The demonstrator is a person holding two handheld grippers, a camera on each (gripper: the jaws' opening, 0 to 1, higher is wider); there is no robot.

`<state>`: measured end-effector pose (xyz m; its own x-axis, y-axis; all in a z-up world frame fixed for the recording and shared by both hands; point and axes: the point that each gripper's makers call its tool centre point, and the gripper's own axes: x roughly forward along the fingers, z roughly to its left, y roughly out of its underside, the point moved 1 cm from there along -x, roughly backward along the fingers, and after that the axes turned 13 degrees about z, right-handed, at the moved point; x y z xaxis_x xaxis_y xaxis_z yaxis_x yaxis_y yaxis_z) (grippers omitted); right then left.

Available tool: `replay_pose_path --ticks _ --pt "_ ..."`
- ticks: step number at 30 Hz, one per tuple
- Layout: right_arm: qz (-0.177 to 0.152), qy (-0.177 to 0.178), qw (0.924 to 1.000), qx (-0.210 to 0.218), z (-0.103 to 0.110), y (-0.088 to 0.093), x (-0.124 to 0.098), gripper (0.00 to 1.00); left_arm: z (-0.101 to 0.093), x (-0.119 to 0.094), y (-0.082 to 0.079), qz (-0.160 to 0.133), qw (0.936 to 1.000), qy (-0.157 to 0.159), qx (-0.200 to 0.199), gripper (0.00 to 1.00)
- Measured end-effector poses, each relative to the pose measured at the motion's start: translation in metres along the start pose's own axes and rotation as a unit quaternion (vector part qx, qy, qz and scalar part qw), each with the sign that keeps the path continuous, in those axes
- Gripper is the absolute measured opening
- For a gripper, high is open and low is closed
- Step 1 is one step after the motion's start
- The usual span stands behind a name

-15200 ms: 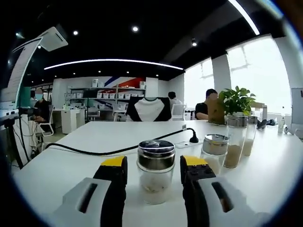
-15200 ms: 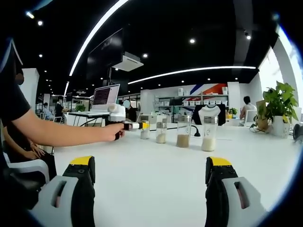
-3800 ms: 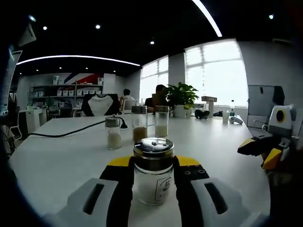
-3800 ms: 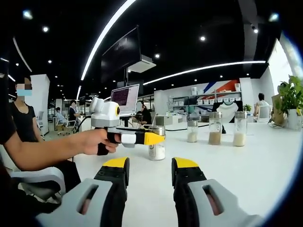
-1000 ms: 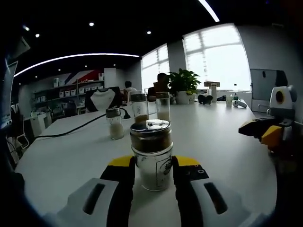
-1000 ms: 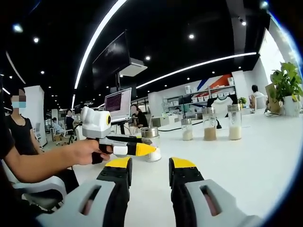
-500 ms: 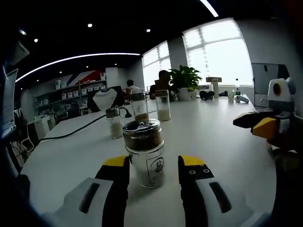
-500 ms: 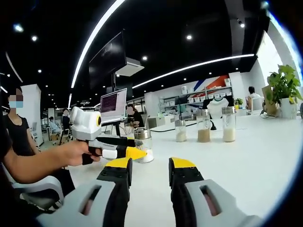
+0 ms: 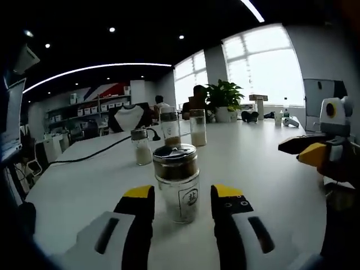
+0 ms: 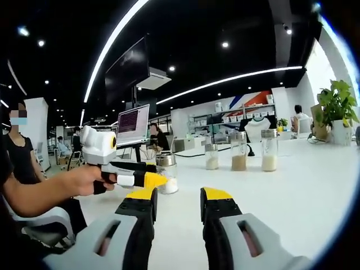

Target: Rotate the seasoning bottle until the label or dispensing opening points toward the visible target arrow and the bottle remains upright within the marked orientation range

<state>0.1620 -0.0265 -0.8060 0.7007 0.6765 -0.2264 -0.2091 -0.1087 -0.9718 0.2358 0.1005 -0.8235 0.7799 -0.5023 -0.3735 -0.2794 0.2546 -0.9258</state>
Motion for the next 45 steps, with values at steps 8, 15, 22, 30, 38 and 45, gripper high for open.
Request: replay_pose_path --ticks 8,15,22,30,38,45 --pt "0.016 0.014 0.9989 -0.042 -0.015 -0.006 0.009 0.30 -0.015 -0.015 0.001 -0.022 0.9997 0.011 -0.005 0.58" --pt "0.026 0.017 0.9975 -0.064 -0.022 -0.005 0.019 0.31 -0.021 -0.023 0.004 -0.030 0.9995 -0.006 0.009 0.69" --pt "0.025 0.011 0.9976 -0.064 -0.033 -0.014 0.026 0.34 -0.024 -0.038 0.000 -0.047 0.9987 -0.002 -0.021 0.76" --pt "0.019 -0.005 0.9985 -0.051 -0.045 -0.023 0.040 0.38 -0.025 -0.041 0.008 -0.042 0.9990 -0.005 -0.014 0.88" --pt "0.025 -0.013 0.9976 -0.064 -0.060 -0.030 0.057 0.41 -0.024 -0.052 0.018 -0.048 0.9986 -0.001 -0.020 0.93" --pt "0.036 -0.029 0.9968 -0.065 -0.067 -0.034 0.081 0.40 -0.025 -0.057 0.019 -0.038 0.9992 0.001 -0.012 0.99"
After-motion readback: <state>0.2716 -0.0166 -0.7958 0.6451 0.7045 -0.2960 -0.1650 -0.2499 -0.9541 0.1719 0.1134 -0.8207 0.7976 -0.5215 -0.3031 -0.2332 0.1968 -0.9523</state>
